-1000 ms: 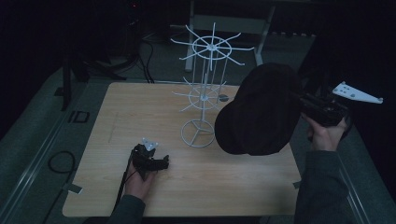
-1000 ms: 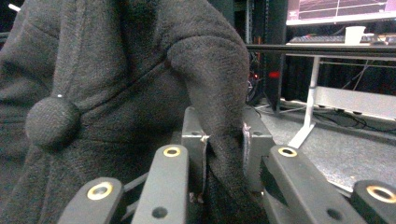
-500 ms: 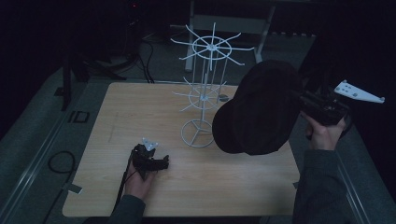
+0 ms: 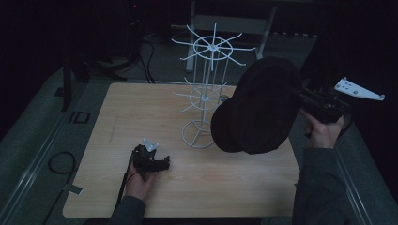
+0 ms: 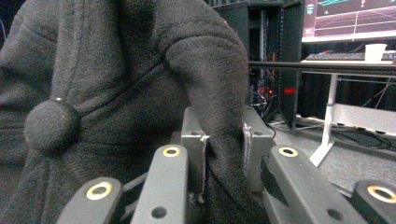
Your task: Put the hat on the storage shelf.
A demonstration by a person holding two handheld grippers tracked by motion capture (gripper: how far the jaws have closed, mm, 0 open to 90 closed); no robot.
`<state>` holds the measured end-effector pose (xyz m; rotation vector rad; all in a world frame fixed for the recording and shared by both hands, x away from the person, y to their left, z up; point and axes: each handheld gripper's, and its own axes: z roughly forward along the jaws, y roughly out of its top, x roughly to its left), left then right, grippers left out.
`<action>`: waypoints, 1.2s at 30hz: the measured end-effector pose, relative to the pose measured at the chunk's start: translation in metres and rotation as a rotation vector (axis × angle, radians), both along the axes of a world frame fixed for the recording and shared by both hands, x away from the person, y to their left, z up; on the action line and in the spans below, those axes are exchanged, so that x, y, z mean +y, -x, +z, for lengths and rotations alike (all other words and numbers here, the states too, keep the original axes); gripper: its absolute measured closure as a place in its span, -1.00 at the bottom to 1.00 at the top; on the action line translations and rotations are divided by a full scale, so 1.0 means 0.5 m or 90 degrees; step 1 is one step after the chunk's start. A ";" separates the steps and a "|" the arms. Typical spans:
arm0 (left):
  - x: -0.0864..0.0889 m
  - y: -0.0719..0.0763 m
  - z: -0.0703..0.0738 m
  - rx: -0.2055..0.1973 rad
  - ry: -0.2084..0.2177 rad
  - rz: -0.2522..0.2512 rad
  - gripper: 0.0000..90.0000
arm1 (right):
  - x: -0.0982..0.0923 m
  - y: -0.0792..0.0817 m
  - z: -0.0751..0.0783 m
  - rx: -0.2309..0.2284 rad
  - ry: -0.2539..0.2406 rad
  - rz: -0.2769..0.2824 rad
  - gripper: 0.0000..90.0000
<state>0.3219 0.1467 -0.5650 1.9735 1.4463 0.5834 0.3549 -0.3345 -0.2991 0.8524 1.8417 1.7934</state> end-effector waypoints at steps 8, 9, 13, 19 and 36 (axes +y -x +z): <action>0.000 0.000 0.000 0.000 0.000 -0.001 -0.81 | 0.008 -0.001 0.009 -0.007 -0.004 0.009 0.69; 0.000 0.000 0.000 0.000 0.000 -0.001 -0.81 | 0.009 0.000 0.011 -0.009 -0.005 0.011 0.69; 0.000 0.000 0.000 0.000 -0.001 -0.001 -0.81 | 0.012 -0.001 0.015 -0.012 -0.009 0.021 0.69; 0.000 0.000 0.000 0.000 -0.001 -0.001 -0.81 | 0.012 -0.003 0.016 -0.014 -0.015 0.030 0.68; -0.001 0.000 0.000 0.000 0.000 -0.002 -0.81 | 0.036 -0.011 0.023 -0.020 -0.020 0.048 0.67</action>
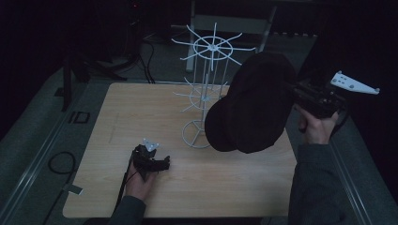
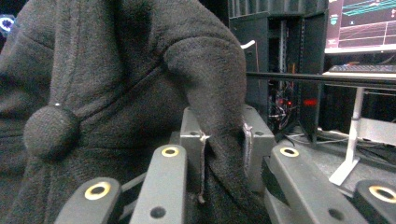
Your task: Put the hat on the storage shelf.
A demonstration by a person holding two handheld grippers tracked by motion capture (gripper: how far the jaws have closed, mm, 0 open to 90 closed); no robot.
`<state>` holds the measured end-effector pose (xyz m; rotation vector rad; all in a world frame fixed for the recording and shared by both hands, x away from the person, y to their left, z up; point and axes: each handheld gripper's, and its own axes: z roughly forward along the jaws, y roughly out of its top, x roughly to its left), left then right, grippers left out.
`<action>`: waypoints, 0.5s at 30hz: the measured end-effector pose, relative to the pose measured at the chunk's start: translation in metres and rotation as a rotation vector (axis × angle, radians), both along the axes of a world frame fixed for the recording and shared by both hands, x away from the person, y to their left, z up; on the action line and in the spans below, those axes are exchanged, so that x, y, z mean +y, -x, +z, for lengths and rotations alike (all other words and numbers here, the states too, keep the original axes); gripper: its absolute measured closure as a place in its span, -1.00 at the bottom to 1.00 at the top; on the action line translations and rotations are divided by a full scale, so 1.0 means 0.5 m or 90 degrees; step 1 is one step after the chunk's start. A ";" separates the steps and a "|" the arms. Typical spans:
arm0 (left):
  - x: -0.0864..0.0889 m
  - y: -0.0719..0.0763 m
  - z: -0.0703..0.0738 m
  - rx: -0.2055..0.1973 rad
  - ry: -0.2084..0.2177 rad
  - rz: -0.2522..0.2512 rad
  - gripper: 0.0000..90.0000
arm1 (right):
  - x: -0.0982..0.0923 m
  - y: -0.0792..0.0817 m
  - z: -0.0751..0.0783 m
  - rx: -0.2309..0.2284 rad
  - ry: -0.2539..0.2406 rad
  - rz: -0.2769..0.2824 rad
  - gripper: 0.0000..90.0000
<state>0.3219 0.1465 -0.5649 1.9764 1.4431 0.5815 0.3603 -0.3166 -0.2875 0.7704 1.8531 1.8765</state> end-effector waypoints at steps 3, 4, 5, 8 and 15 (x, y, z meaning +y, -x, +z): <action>0.000 0.000 0.000 0.000 0.000 0.000 -0.81 | 0.008 -0.005 0.001 0.003 0.010 -0.005 0.67; 0.000 0.000 0.000 0.000 0.000 0.000 -0.81 | 0.010 -0.007 0.000 0.005 0.013 -0.006 0.67; 0.000 0.000 0.000 0.000 -0.001 0.000 -0.81 | 0.013 -0.010 -0.001 0.007 0.016 -0.008 0.67; 0.000 0.000 0.000 -0.001 0.001 0.001 -0.81 | 0.018 -0.020 -0.006 0.017 0.021 -0.010 0.67; 0.000 0.000 0.000 0.000 0.000 -0.001 -0.81 | 0.024 -0.035 -0.019 0.033 0.024 -0.014 0.66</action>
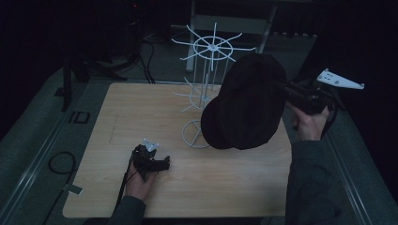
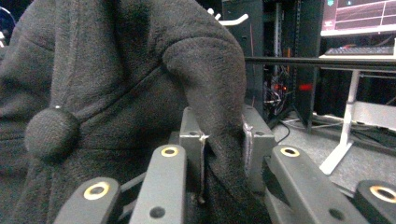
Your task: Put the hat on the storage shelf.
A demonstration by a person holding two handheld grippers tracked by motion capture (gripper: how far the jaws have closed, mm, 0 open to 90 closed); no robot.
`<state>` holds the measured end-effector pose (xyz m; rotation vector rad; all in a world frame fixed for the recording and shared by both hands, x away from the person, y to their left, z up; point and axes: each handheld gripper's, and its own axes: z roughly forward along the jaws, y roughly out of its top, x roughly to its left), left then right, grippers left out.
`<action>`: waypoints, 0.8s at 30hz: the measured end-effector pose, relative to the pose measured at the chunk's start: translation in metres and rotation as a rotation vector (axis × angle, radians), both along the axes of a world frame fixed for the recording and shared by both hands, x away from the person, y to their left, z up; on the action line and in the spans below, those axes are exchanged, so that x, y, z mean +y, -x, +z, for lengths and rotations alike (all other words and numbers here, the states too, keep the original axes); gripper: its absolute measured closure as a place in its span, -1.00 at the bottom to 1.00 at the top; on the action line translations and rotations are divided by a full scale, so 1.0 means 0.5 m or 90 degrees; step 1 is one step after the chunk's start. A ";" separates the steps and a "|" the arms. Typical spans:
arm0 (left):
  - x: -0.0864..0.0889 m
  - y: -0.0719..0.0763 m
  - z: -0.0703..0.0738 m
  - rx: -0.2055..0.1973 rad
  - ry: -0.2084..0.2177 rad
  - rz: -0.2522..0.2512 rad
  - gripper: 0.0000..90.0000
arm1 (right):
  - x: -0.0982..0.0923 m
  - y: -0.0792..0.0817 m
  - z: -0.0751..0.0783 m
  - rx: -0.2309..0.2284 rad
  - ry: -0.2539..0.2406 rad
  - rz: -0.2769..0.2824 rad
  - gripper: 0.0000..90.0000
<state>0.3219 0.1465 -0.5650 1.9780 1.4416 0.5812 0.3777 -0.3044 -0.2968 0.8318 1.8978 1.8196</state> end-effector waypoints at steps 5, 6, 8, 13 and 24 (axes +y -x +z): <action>0.000 0.000 0.000 0.000 0.000 0.000 -0.81 | 0.003 -0.007 -0.009 0.009 0.001 -0.002 0.66; 0.000 0.000 0.000 0.000 0.000 0.000 -0.81 | 0.004 -0.008 -0.011 0.011 -0.001 -0.003 0.66; 0.000 0.000 0.000 0.000 -0.001 0.000 -0.81 | 0.004 -0.011 -0.015 0.015 -0.004 -0.005 0.66; 0.000 0.000 0.000 0.000 -0.001 0.000 -0.81 | 0.005 -0.018 -0.025 0.025 -0.006 -0.008 0.64; 0.000 0.000 0.000 0.001 -0.002 -0.002 -0.81 | 0.007 -0.017 -0.029 0.020 0.005 -0.033 0.43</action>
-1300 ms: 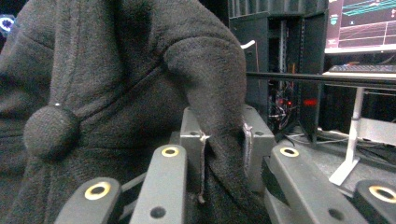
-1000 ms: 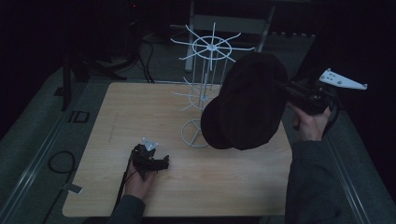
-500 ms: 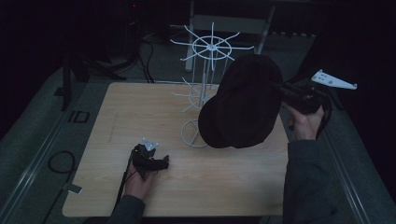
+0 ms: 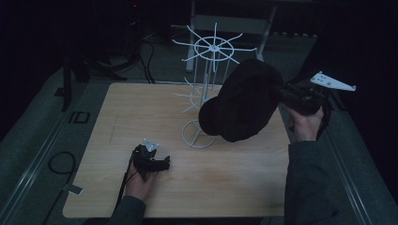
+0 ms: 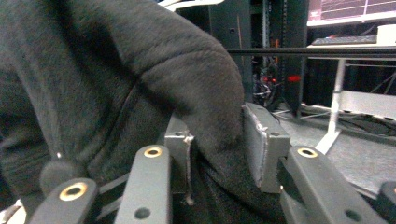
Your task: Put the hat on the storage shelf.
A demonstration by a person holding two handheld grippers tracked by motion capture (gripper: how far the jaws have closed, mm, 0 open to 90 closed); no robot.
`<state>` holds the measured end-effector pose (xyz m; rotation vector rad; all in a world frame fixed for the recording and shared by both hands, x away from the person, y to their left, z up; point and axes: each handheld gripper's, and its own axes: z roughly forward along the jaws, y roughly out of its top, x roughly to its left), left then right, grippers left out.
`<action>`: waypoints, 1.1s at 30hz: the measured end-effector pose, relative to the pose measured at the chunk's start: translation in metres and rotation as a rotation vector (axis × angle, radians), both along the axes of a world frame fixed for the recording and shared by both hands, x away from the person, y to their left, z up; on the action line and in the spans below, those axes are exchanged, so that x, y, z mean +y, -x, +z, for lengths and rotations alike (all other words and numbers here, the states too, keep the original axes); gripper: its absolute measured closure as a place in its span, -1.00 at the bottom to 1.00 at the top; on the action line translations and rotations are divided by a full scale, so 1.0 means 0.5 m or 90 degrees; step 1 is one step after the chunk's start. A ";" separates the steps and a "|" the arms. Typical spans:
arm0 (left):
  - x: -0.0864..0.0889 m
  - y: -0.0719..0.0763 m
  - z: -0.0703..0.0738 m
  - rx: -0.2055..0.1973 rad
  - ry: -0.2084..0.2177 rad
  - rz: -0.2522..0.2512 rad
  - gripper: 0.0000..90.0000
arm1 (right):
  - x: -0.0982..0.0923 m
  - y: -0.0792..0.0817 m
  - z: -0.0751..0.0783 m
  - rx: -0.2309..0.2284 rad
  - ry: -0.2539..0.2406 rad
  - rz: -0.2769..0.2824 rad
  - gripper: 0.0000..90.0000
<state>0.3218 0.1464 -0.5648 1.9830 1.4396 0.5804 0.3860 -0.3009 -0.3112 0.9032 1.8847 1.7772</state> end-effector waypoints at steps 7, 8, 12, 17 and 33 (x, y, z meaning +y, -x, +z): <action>0.000 0.000 0.000 0.000 0.000 0.001 -0.81 | 0.006 -0.001 -0.004 0.004 0.005 0.006 0.42; 0.000 0.000 0.000 0.000 0.000 0.000 -0.81 | 0.006 -0.001 -0.003 0.003 0.006 0.006 0.42; 0.000 0.000 0.000 0.000 0.000 0.000 -0.81 | 0.005 -0.001 -0.004 0.002 0.005 0.003 0.39; 0.000 0.000 0.000 0.000 0.001 0.001 -0.81 | 0.001 -0.002 -0.011 0.006 -0.001 0.005 0.42; -0.001 0.000 0.000 -0.002 0.001 0.002 -0.81 | -0.008 0.012 0.027 -0.038 -0.058 0.017 0.56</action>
